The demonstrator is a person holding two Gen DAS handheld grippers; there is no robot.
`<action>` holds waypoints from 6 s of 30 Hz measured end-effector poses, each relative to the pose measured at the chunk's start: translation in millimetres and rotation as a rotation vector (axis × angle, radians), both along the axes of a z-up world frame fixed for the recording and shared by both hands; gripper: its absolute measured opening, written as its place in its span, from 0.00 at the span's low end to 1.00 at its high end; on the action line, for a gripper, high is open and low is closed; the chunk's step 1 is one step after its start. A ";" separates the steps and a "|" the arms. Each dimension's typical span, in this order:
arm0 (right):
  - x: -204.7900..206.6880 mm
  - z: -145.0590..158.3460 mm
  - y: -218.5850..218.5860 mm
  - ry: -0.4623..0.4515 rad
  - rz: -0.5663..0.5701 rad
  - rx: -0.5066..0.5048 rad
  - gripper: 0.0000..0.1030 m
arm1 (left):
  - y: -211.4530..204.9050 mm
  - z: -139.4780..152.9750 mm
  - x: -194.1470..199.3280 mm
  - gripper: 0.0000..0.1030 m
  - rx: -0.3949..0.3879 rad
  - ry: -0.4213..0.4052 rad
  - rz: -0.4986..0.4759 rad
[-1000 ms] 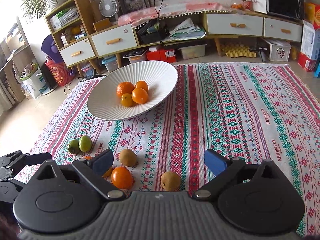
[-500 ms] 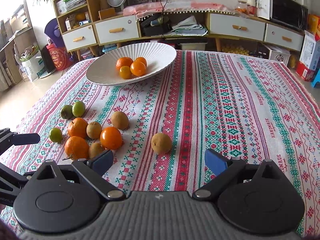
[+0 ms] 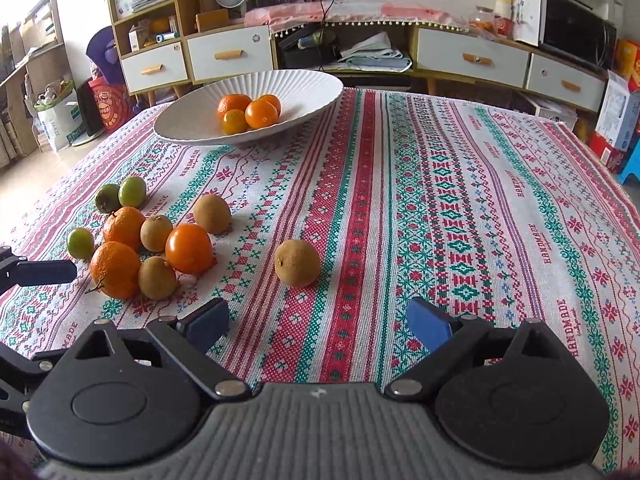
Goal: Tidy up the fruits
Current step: 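Grasp a large orange with the left tool while the right tool grasps a brown kiwi, then carry the held orange and kiwi up and over the white bowl, then open the left tool while the right tool opens, dropping both fruits into the bowl, then move both open tools back toward the fruit pile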
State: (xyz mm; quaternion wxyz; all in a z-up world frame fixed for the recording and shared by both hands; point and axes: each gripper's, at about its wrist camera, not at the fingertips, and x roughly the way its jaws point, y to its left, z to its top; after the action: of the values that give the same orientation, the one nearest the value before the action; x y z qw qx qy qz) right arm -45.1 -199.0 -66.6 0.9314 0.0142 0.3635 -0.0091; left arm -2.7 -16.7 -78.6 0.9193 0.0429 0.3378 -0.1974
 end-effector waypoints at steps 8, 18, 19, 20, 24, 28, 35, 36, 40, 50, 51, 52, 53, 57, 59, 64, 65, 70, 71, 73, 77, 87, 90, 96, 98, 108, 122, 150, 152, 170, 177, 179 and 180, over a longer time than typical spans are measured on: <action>2.5 0.0 3.6 -0.026 0.025 -0.003 0.85 | 1.2 2.1 1.8 0.74 -0.035 -0.028 0.024; 6.5 3.7 7.7 -0.040 0.045 -0.001 0.62 | 2.2 4.1 6.9 0.51 -0.064 -0.038 0.033; 6.8 4.1 8.0 -0.039 0.047 0.000 0.61 | 2.1 4.6 7.2 0.50 -0.067 -0.038 0.033; 7.2 4.4 8.2 -0.039 0.050 0.002 0.57 | 1.9 5.1 7.7 0.48 -0.069 -0.038 0.033; 8.3 5.4 8.6 -0.038 0.054 0.009 0.49 | 0.7 5.0 8.4 0.45 -0.066 -0.038 0.026; 9.5 6.1 8.1 -0.039 0.052 0.017 0.41 | 0.1 5.3 8.9 0.41 -0.064 -0.039 0.023; 11.5 7.4 7.3 -0.029 0.054 0.038 0.23 | 0.9 6.6 11.2 0.38 -0.065 -0.042 0.029; 11.5 7.3 7.4 -0.028 0.055 0.038 0.22 | 1.0 6.6 11.2 0.37 -0.064 -0.042 0.029; 11.3 7.6 8.5 -0.028 0.056 0.033 0.22 | 1.1 7.1 10.0 0.37 -0.057 -0.043 0.028; 12.2 10.4 9.9 -0.025 0.062 0.044 0.22 | 2.4 11.3 14.2 0.36 -0.062 -0.019 0.044; 12.2 11.1 10.4 -0.024 0.063 0.046 0.22 | 2.3 12.1 14.5 0.36 -0.063 -0.016 0.045; 12.5 11.7 10.7 -0.024 0.064 0.047 0.22 | 2.2 12.7 14.7 0.36 -0.063 -0.015 0.045; 12.8 12.4 11.0 -0.025 0.065 0.048 0.22 | 2.0 13.6 15.1 0.36 -0.064 -0.013 0.045; 14.8 16.0 11.7 -0.024 0.067 0.056 0.22 | 1.5 17.3 16.1 0.36 -0.068 -0.008 0.046; 16.1 17.4 12.1 -0.022 0.066 0.062 0.22 | 1.9 18.2 16.8 0.36 -0.073 -0.004 0.050; 20.1 22.1 13.9 -0.021 0.065 0.078 0.22 | 2.3 23.9 19.9 0.36 -0.092 0.007 0.058; 21.0 23.3 14.8 -0.024 0.066 0.081 0.22 | 2.8 25.4 21.1 0.36 -0.101 0.011 0.058; 27.2 32.3 18.6 -0.033 0.070 0.092 0.22 | 3.1 34.8 28.9 0.36 -0.131 0.010 0.069; 28.7 34.5 18.9 -0.036 0.070 0.096 0.22 | 3.0 37.4 30.5 0.36 -0.136 0.007 0.071; 31.6 38.8 19.3 -0.043 0.070 0.103 0.22 | 2.4 41.4 33.5 0.36 -0.140 0.001 0.074; 38.4 46.3 19.9 -0.058 0.068 0.109 0.22 | 0.6 48.7 43.7 0.36 -0.141 -0.003 0.091; 66.1 60.5 12.3 -0.071 0.048 0.154 0.22 | 2.9 63.3 81.7 0.36 -0.166 0.032 0.161; 76.3 62.5 11.8 -0.065 0.049 0.157 0.22 | 5.3 63.4 94.9 0.36 -0.184 0.058 0.192; 98.0 67.8 6.3 -0.073 0.023 0.182 0.22 | 7.9 59.9 121.5 0.36 -0.177 0.105 0.241; 104.6 65.5 3.1 -0.075 0.007 0.196 0.22 | 8.2 60.4 131.5 0.36 -0.160 0.110 0.248; 138.1 57.0 -5.7 -0.018 0.024 0.226 0.22 | 6.1 50.5 170.9 0.36 -0.053 0.118 0.225; 163.6 48.5 -5.2 0.017 0.074 0.229 0.22 | -6.7 42.4 184.1 0.36 0.045 0.067 0.137; 161.4 55.7 -14.3 0.023 0.024 0.293 0.39 | -5.5 47.3 175.3 0.66 0.055 0.014 0.103; 156.2 58.8 -14.1 0.018 0.016 0.294 0.44 | -3.9 50.8 171.8 0.71 0.052 0.013 0.111; 109.1 76.8 -9.0 -0.014 -0.041 0.247 0.80 | 16.3 69.0 123.1 0.96 0.074 0.053 0.166; 97.3 68.9 -4.7 0.002 -0.049 0.237 0.87 | 24.3 65.9 105.2 0.99 0.086 0.076 0.180; 92.8 65.2 -2.0 0.006 -0.052 0.231 0.89 | 28.3 63.9 100.1 0.99 0.076 0.083 0.182; 90.4 63.4 -0.9 0.010 -0.051 0.228 0.89 | 30.5 62.3 97.7 0.99 0.073 0.087 0.182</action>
State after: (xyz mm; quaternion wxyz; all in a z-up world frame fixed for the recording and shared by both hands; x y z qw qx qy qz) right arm 45.3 -200.0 -3.2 0.9215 0.1291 0.3662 0.0084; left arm 95.0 13.8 -16.3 0.9157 0.0370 0.3868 -0.1022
